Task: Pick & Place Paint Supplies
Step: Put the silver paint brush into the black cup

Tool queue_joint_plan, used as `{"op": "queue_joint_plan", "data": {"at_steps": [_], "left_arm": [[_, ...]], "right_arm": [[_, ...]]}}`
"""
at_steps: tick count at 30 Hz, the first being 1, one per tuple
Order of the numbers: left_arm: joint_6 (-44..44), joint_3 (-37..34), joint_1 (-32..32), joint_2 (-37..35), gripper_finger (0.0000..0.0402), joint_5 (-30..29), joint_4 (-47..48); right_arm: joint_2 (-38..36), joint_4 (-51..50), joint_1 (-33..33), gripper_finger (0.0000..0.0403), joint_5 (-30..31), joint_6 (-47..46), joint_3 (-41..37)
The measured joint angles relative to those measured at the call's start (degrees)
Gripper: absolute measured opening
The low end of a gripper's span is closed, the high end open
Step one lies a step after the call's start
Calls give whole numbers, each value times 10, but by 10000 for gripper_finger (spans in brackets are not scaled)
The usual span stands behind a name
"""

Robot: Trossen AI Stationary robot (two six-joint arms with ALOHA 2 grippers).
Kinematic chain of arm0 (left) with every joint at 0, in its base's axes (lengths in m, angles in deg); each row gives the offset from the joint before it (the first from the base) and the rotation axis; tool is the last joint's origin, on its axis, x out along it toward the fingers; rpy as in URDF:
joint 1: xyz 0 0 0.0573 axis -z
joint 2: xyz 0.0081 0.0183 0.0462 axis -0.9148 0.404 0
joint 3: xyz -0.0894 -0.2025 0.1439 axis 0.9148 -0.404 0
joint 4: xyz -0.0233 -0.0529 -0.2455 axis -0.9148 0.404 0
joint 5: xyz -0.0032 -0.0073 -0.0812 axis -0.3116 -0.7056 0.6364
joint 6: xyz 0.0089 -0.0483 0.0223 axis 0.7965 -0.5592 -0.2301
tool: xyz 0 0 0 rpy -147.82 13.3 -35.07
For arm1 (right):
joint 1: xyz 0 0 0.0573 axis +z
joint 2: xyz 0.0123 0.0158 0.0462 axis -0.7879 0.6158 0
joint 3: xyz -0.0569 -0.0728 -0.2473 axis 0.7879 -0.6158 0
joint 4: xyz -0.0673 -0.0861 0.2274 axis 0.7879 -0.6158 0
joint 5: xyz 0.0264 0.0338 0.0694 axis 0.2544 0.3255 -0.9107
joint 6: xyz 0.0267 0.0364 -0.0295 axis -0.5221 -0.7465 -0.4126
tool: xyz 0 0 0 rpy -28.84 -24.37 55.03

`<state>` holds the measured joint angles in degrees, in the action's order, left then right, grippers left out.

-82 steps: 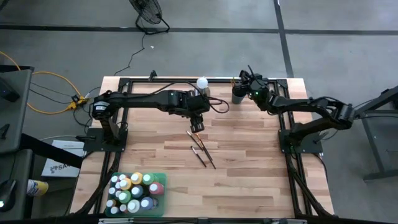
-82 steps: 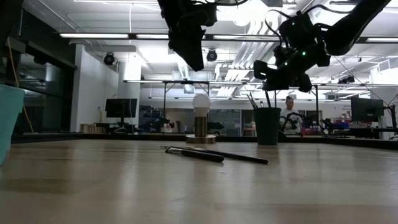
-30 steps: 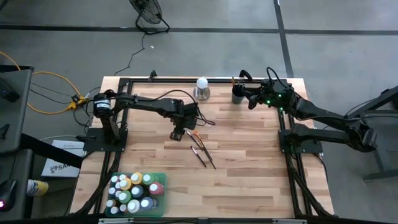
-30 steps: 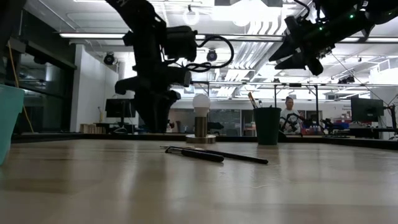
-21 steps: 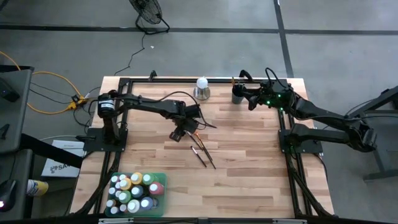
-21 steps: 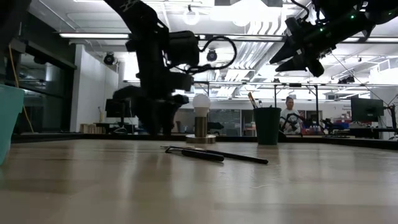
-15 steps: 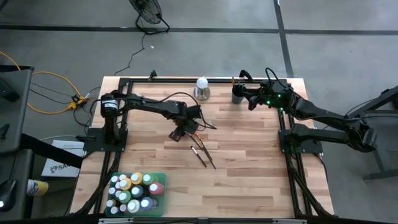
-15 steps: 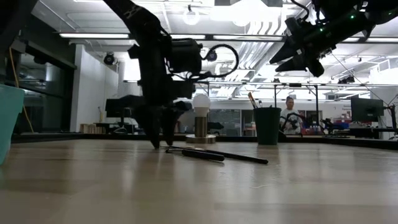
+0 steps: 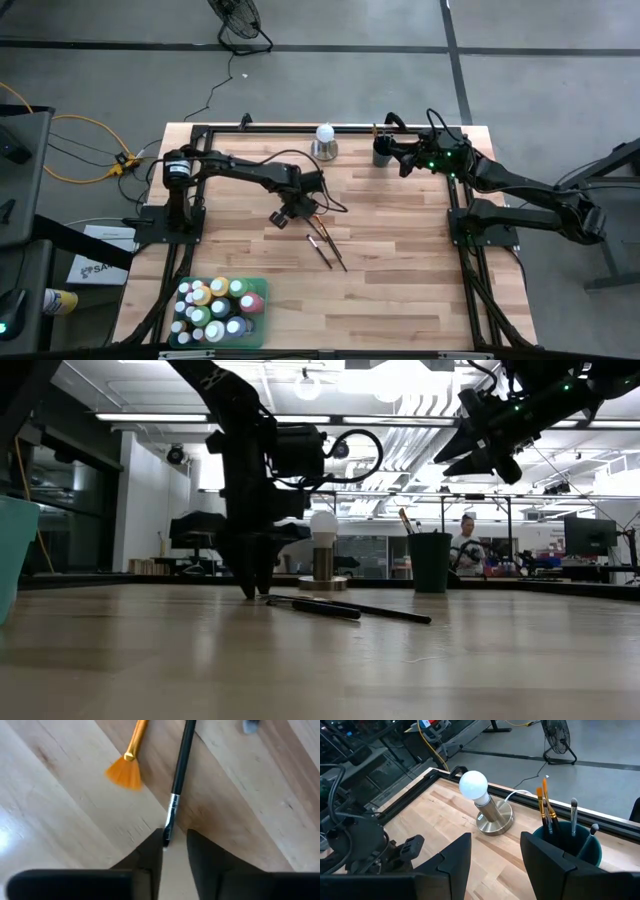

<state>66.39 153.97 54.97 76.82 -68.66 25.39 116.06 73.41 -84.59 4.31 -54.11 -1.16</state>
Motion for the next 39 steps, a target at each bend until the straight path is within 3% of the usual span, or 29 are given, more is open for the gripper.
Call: {"op": "queue_joint_plan", "data": {"at_steps": [8, 18, 25, 31, 34, 39], "left_arm": [[-1, -1, 0, 1, 7, 0, 11], [-34, -2, 1, -11, 0, -14, 22], [-29, 23, 8, -44, 0, -126, 62], [13, 77, 28, -67, 0, -208, 90], [32, 111, 38, -75, 0, -224, 90], [36, 130, 40, -74, 0, -215, 101]], "right_arm": [[0, 0, 0, 165, -2, -5, 0], [0, 0, 0, 165, -28, -9, 0], [0, 4, 0, 165, -70, -35, 0], [0, 21, 0, 165, -170, -91, 0], [0, 30, 0, 165, -201, -99, 0], [0, 30, 0, 165, -200, -99, 0]]}}
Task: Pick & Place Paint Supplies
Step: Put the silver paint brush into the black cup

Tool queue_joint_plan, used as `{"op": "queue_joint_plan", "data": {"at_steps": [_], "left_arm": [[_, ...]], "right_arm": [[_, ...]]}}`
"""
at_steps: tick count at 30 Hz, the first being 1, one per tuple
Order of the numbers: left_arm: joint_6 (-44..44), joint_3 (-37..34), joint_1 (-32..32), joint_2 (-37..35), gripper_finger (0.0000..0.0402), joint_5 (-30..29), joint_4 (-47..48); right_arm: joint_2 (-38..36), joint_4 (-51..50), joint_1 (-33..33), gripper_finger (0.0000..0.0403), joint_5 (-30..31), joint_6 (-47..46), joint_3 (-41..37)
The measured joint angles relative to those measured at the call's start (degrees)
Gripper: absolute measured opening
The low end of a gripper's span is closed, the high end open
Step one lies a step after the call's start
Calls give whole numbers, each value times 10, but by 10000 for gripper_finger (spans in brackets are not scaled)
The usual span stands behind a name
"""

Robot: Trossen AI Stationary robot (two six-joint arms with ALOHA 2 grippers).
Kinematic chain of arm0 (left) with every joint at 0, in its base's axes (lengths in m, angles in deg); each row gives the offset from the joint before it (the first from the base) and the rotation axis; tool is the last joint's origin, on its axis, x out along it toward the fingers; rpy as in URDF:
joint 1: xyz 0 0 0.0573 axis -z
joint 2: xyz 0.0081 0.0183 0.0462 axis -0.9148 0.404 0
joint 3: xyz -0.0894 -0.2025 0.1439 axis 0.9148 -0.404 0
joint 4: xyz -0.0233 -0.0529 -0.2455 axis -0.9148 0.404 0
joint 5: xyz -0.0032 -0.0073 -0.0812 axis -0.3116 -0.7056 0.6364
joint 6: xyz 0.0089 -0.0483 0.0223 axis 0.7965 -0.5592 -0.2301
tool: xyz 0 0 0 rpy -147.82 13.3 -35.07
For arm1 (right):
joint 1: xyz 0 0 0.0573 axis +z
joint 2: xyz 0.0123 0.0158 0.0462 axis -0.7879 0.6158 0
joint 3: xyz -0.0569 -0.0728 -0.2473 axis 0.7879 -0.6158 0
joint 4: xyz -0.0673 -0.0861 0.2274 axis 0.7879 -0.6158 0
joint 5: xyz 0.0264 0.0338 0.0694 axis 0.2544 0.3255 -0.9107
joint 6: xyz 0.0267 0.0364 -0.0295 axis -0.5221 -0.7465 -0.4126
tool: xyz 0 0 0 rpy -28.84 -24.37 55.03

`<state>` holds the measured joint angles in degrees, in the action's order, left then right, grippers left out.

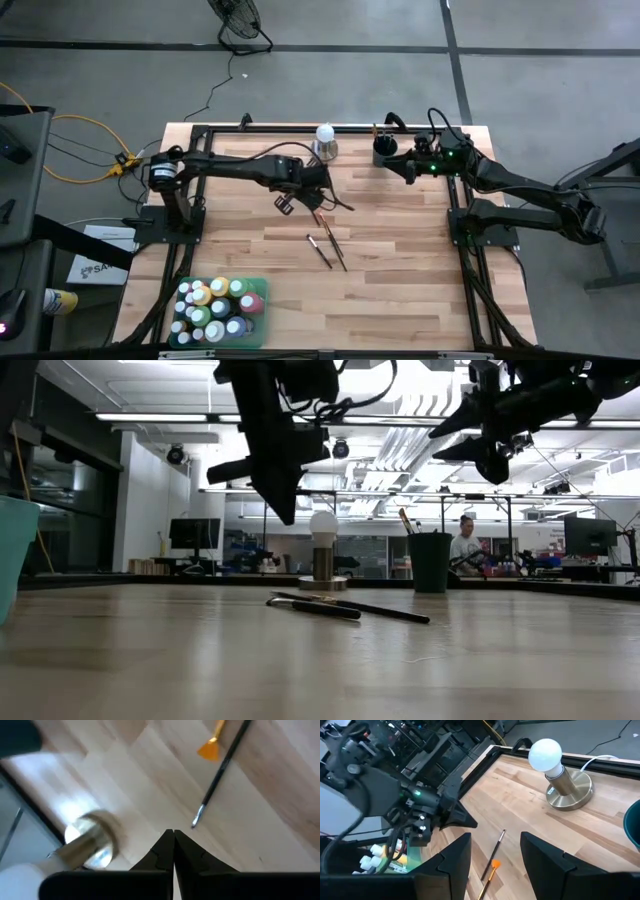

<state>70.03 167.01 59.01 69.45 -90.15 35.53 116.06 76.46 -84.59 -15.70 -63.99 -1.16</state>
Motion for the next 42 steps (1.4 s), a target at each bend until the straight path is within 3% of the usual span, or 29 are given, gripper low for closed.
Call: {"op": "queue_joint_plan", "data": {"at_steps": [7, 14, 19, 28, 42], "left_arm": [[82, -47, -31, 7, 14, 41, -1], [125, -96, -65, 18, 92, 50, -19], [173, -111, -69, 21, 131, 53, -86], [223, -109, -80, 45, 136, 85, -140], [277, -111, -90, 65, 136, 120, -125]], "right_arm": [[0, 0, 0, 165, 1, 2, 0], [0, 0, 0, 165, 1, 2, 0], [0, 0, 0, 165, 1, 2, 0], [0, 0, 0, 165, 1, 2, 0], [0, 0, 0, 165, 3, -12, 0]]}}
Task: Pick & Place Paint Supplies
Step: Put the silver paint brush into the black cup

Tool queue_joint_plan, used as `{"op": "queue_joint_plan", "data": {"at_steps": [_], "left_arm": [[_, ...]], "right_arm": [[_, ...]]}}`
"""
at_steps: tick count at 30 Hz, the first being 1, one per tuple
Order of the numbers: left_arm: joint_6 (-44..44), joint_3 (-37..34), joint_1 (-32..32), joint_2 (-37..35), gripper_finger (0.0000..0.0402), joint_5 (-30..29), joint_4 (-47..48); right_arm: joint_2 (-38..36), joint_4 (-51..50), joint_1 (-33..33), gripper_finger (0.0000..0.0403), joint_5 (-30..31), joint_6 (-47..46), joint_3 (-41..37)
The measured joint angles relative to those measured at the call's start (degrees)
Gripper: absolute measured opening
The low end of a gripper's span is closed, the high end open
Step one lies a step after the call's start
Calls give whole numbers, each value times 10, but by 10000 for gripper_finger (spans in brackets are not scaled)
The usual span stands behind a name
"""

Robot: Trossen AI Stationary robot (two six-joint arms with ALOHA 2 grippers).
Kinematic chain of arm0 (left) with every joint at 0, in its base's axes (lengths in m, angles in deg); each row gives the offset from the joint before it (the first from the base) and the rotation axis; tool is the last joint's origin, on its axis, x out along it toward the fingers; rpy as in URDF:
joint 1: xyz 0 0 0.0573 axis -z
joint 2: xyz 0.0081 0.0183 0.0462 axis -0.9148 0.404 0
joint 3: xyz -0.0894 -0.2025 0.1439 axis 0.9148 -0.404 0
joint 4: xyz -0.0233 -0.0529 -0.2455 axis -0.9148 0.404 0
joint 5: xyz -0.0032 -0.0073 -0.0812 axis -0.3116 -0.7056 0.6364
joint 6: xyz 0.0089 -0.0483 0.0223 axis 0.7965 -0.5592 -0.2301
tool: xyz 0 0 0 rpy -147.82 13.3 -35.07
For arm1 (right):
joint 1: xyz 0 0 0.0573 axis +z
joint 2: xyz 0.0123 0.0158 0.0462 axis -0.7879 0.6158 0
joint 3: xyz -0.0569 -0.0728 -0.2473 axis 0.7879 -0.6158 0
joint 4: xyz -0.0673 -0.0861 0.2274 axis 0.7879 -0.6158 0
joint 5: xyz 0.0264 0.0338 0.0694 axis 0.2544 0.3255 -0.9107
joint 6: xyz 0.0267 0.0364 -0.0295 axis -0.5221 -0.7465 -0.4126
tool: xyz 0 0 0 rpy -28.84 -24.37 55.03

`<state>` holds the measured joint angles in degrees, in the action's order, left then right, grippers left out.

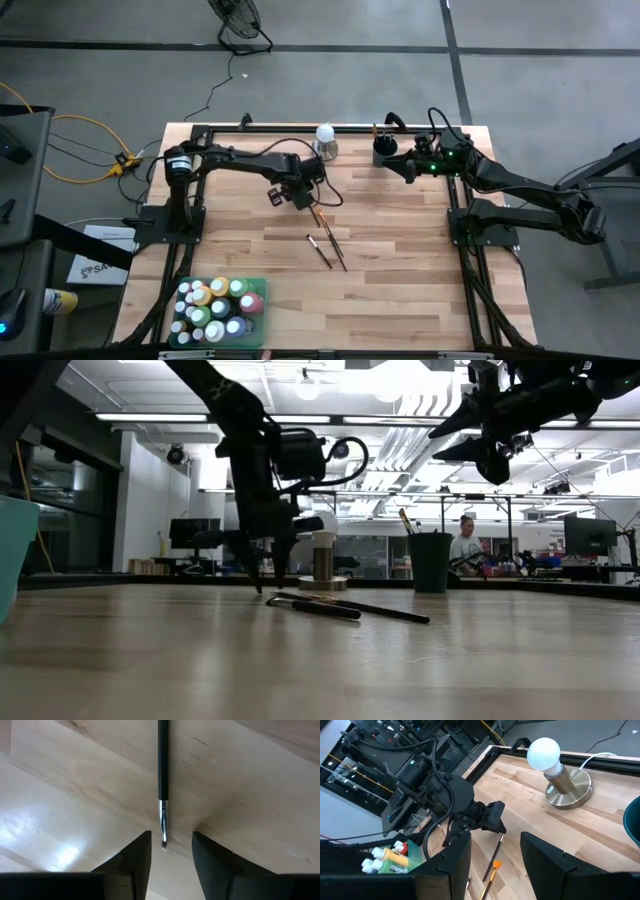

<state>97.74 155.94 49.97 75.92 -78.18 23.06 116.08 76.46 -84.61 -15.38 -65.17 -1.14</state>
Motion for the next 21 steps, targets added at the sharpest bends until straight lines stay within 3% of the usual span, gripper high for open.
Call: {"op": "queue_joint_plan", "data": {"at_steps": [21], "left_arm": [[29, 0, -37, 0, 136, 58, 30]], "right_arm": [[0, 0, 0, 165, 0, -4, 0]]}}
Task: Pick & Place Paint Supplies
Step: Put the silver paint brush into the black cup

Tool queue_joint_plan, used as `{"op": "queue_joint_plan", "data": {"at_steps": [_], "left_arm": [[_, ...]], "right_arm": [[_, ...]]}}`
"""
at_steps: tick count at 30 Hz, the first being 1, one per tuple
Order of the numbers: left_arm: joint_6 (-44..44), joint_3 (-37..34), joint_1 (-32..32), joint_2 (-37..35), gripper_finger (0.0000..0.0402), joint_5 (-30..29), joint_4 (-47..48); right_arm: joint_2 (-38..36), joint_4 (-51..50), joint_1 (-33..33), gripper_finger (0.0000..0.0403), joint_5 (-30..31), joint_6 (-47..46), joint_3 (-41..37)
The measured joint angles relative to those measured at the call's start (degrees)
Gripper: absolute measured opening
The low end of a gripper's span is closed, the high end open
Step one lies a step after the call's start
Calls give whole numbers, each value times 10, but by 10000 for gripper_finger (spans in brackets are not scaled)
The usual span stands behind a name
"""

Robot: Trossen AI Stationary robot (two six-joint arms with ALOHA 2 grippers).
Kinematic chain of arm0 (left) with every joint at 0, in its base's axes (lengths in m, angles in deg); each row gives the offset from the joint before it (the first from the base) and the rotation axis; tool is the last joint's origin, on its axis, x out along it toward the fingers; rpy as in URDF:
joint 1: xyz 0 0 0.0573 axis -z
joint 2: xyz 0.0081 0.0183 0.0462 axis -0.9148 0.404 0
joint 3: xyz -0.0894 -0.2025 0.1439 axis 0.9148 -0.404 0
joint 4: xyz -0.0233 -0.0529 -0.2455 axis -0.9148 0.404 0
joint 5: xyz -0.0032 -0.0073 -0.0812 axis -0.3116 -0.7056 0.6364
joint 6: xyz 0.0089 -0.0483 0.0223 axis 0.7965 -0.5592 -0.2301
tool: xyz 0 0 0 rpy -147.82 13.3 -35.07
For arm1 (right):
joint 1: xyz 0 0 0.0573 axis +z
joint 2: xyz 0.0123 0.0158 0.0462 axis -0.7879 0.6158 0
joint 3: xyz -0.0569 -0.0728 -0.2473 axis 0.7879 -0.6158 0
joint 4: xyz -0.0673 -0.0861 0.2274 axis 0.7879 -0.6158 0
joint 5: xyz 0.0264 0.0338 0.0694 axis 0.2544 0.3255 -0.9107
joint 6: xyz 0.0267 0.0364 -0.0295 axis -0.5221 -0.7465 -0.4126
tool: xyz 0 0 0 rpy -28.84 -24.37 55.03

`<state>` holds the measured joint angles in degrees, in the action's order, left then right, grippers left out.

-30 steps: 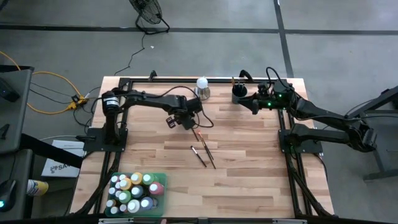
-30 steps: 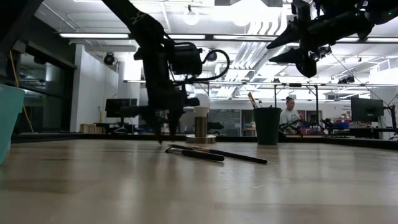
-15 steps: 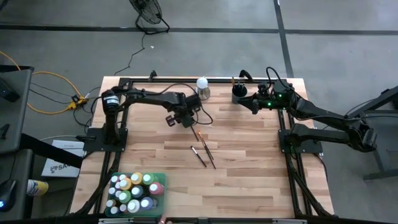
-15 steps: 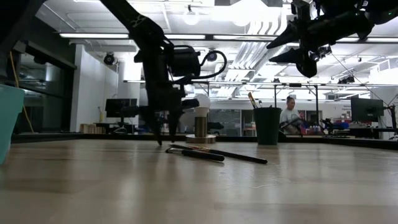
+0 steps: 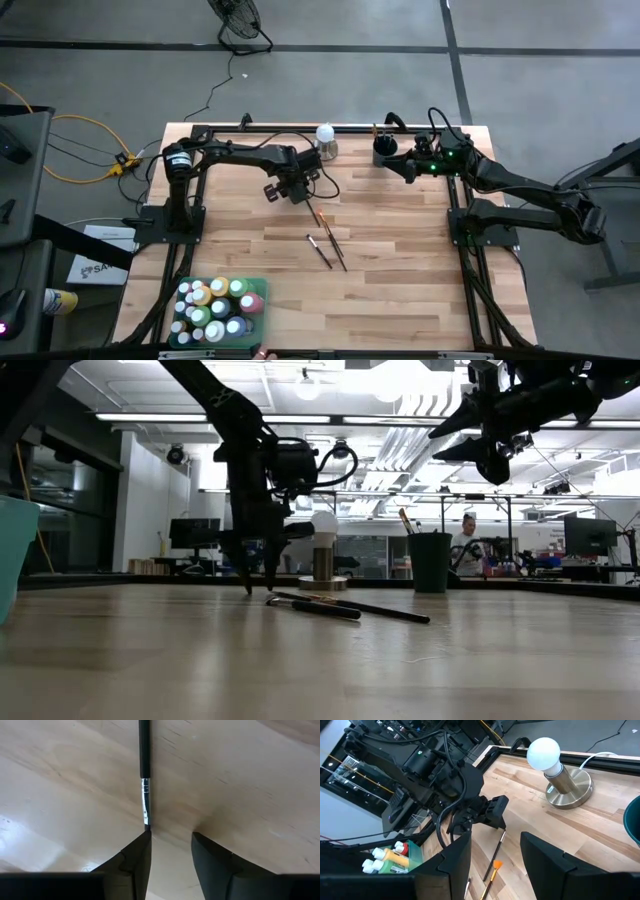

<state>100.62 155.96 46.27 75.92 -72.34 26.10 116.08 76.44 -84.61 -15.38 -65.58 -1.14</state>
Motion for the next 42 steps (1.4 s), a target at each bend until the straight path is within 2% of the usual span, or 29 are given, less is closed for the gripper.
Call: {"op": "queue_joint_plan", "data": {"at_steps": [12, 23, 31, 35, 42], "left_arm": [[-14, 0, 0, 0, 136, 11, -40], [-18, 24, -3, 42, 136, 19, -10], [-20, 33, -3, 46, 134, 19, 4], [-24, 33, -3, 47, 109, 19, 13], [-29, 32, -3, 47, 32, 19, 24]], "right_arm": [[0, 0, 0, 165, 0, 0, 0], [0, -3, 0, 165, 0, -4, 0], [0, -5, 0, 165, 0, -4, 0], [0, -5, 0, 165, 0, -4, 0], [0, -5, 0, 165, -1, -4, 0]]}}
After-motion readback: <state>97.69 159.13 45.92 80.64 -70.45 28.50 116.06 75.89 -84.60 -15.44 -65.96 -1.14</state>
